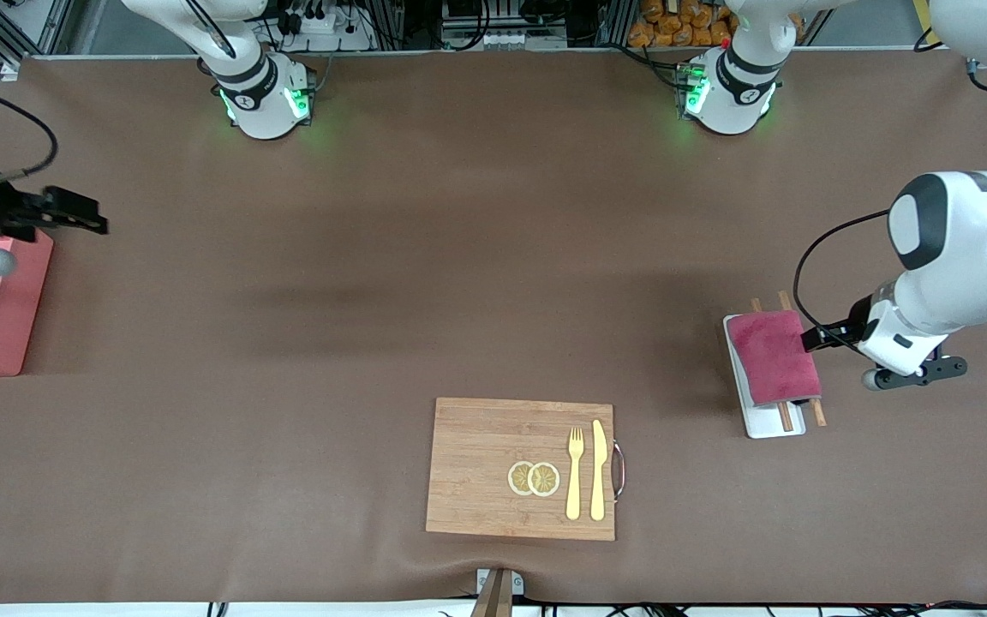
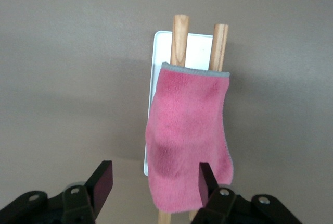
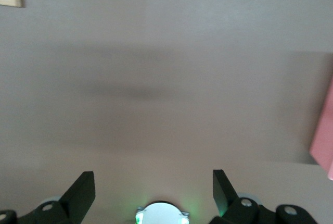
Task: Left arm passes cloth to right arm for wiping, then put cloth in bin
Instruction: 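Grasp the pink cloth with the left gripper while the right gripper advances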
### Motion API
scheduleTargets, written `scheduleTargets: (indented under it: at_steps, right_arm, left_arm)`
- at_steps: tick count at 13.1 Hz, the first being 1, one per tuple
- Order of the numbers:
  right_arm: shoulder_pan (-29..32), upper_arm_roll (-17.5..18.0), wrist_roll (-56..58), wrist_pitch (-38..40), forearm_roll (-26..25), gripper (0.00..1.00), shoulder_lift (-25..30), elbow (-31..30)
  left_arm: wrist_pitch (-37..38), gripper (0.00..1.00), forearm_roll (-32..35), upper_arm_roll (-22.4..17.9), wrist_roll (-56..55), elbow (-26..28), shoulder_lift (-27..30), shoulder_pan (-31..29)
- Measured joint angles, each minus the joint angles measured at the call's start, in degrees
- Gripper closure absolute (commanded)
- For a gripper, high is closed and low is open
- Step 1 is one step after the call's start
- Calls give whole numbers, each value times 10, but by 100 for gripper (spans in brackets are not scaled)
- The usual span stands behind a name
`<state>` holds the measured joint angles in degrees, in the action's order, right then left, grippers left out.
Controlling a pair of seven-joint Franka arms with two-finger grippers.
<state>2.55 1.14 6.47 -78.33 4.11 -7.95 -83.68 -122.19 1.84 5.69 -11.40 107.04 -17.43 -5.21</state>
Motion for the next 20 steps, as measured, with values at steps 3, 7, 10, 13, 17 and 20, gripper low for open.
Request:
scheduleTargets:
  at_steps: [3,7,10,13,17,20]
  right_arm:
    - [1,-1,-4,-1,44,0,-38,-1]
    - [-1,1,-26,-11,87,0,-74,-1]
    - [-12,6,-40,-12,96,0,-77,0]
    - [-29,7,-47,-12,101,0,-79,-1]
    - [-57,7,-56,-13,121,0,-92,-1]
    - [-61,7,-68,-19,131,0,-99,-1]
  left_arm:
    - [-21,35,0,0,-1,4,-17,0]
    - [-32,47,0,0,-1,5,-32,-1]
    - [-35,54,0,0,-1,4,-33,-1]
    - [-37,58,0,0,-2,4,-35,-1]
    - [-39,61,0,0,-2,4,-37,-1]
    - [-47,70,0,0,-2,4,-38,-1]
